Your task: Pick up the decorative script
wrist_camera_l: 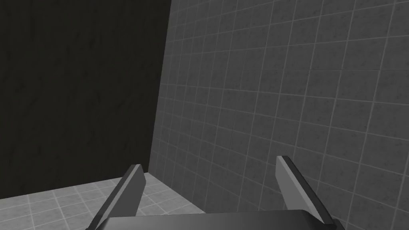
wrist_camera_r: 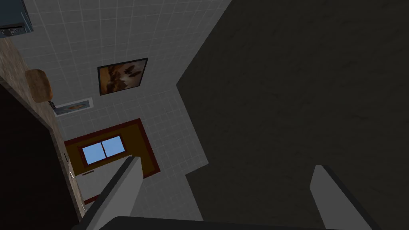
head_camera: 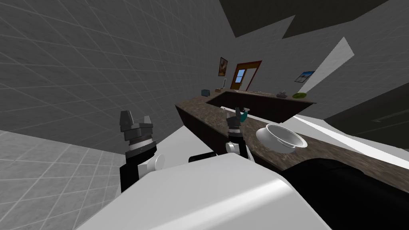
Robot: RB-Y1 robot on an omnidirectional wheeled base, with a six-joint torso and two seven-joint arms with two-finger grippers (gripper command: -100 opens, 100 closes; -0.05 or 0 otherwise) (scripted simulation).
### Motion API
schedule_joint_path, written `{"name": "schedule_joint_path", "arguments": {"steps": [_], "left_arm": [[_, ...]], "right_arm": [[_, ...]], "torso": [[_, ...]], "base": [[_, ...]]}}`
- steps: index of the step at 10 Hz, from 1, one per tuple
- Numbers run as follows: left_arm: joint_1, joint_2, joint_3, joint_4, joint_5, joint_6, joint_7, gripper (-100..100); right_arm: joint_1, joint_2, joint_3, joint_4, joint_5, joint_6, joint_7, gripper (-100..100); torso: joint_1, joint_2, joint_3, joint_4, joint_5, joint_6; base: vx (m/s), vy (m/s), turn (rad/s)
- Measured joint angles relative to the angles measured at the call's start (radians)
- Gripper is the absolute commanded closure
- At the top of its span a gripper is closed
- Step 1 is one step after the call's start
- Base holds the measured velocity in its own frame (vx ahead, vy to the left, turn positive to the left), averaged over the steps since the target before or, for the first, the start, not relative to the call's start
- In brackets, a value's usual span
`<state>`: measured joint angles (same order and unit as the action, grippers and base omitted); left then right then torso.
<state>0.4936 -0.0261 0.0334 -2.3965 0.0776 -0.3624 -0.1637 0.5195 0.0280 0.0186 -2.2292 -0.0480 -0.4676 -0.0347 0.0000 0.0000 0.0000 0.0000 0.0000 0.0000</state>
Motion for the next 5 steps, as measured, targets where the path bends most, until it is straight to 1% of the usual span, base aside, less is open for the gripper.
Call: {"name": "schedule_joint_path", "arguments": {"steps": [3, 5], "left_arm": [[0.0, 0.0, 0.0, 0.0, 0.0, 0.0, 0.0, 0], [0.0, 0.0, 0.0, 0.0, 0.0, 0.0, 0.0, 0]], "right_arm": [[0.019, -0.071, -0.014, -0.007, -0.032, 0.021, -0.01, -100], [0.039, -0.122, -0.033, -0.01, -0.074, 0.045, -0.028, -100]], "torso": [[0.001, 0.004, 0.002, 0.001, 0.0, 0.0], [0.004, 0.005, 0.003, 0.001, 0.001, 0.0]], "base": [[-0.063, 0.034, 0.061], [-0.066, 0.074, 0.108]]}}
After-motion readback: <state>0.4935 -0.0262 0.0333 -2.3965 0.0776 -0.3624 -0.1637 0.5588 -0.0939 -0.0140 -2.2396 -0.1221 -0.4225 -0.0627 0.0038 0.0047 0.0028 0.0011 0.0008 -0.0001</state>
